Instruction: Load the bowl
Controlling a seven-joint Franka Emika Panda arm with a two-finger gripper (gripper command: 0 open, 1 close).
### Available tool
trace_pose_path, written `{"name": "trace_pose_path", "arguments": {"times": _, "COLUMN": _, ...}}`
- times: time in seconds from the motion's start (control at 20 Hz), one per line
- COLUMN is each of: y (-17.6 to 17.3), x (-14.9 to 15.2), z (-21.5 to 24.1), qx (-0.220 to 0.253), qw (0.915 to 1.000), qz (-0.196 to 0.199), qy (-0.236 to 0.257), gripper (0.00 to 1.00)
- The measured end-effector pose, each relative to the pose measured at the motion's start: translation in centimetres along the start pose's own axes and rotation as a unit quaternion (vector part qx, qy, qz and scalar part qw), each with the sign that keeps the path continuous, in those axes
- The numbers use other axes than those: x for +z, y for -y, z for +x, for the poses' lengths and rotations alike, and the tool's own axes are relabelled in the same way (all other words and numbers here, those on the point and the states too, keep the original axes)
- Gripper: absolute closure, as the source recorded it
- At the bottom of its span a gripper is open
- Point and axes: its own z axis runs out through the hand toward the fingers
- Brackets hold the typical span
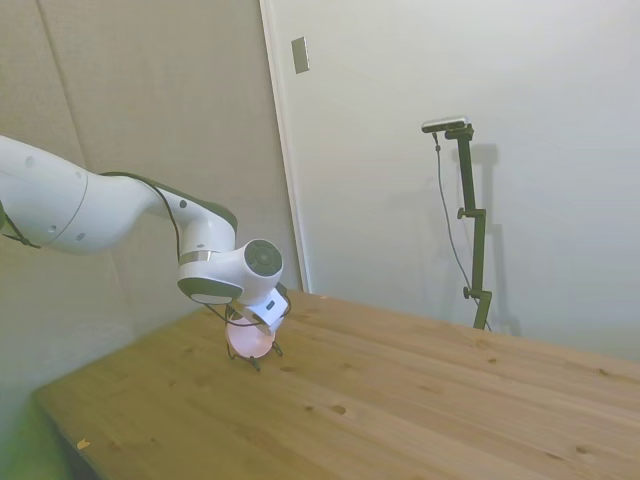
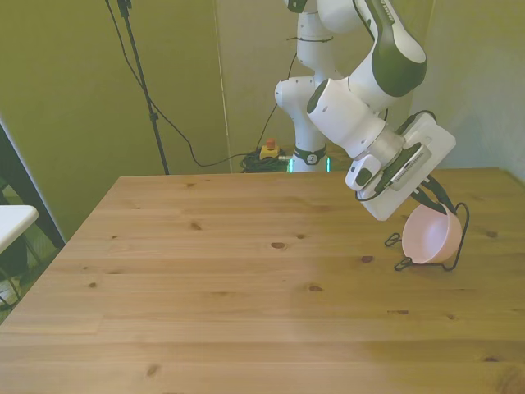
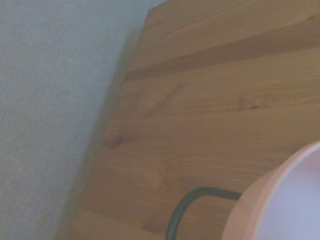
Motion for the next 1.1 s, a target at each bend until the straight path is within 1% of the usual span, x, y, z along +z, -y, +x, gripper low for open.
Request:
{"name": "trace_pose_path", "arguments": {"times": 0.2, "y": 0.1, "x": 0.0, "z": -0.1, "qx": -0.001, "qw": 1.0, "qz": 0.0, "qy": 0.0, "gripper": 0.0}}
{"name": "trace_pose_path", "arguments": {"times": 0.35, "y": 0.8, "x": -0.8, "z": -0.3, "qx": -0.008, "qw": 0.9999, "qz": 0.003, "qy": -0.007, "gripper": 0.0}}
{"name": "trace_pose_path", "arguments": {"times": 0.45, "y": 1.7, "x": -2.1, "z": -0.4, "qx": -0.014, "qw": 0.9997, "qz": 0.004, "qy": -0.02, "gripper": 0.0}}
{"name": "trace_pose_path", "arguments": {"times": 0.6, "y": 2.8, "x": -5.3, "z": -0.4, "qx": -0.014, "qw": 0.9988, "qz": -0.013, "qy": -0.045, "gripper": 0.0}}
{"name": "trace_pose_path", "arguments": {"times": 0.8, "y": 2.9, "x": -9.3, "z": -0.9, "qx": 0.003, "qw": 0.9952, "qz": -0.063, "qy": -0.075, "gripper": 0.0}}
{"name": "trace_pose_path", "arguments": {"times": 0.9, "y": 2.3, "x": -11.5, "z": -1.0, "qx": 0.013, "qw": 0.991, "qz": -0.093, "qy": -0.095, "gripper": 0.0}}
{"name": "trace_pose_path", "arguments": {"times": 0.95, "y": 1.8, "x": -12.6, "z": -1.1, "qx": 0.021, "qw": 0.9871, "qz": -0.116, "qy": -0.108, "gripper": 0.0}}
{"name": "trace_pose_path", "arguments": {"times": 1.1, "y": -0.2, "x": -14.8, "z": -1.5, "qx": 0.046, "qw": 0.9714, "qz": -0.179, "qy": -0.15, "gripper": 0.0}}
